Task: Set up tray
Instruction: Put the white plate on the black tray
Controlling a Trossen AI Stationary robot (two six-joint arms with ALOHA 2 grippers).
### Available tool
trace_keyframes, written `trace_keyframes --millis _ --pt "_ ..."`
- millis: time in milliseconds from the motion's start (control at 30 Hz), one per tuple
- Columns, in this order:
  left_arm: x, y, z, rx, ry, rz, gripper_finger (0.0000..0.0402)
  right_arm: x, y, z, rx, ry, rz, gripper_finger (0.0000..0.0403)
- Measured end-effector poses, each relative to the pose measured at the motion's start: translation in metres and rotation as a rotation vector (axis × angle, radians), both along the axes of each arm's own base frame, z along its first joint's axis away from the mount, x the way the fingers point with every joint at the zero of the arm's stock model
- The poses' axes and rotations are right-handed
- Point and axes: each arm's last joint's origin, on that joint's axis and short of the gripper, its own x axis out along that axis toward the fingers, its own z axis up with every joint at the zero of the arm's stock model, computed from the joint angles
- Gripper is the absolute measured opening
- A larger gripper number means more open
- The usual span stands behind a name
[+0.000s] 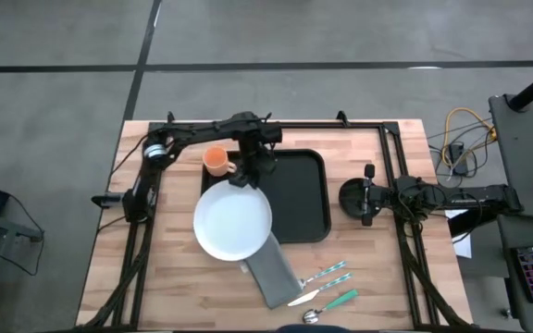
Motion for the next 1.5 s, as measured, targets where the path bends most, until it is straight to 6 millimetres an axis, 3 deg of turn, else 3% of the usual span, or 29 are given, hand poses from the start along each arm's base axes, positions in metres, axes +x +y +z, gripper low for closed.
trace_keyframes --millis 133,400,1500 --pt "0.002 0.013 -0.011 -0.008 0.024 0.015 0.0 0.0 0.0 0.0 0.0 0.0 0.0 0.0123" --pt "-0.002 0.028 -0.012 0.004 0.001 0.009 0.0 0.0 0.0 0.0 0.0 0.0 0.0 0.0123" --pt "0.005 0.037 -0.017 0.158 -0.035 0.027 0.0 0.0 0.0 0.0 0.0 0.0 0.0 0.0123"
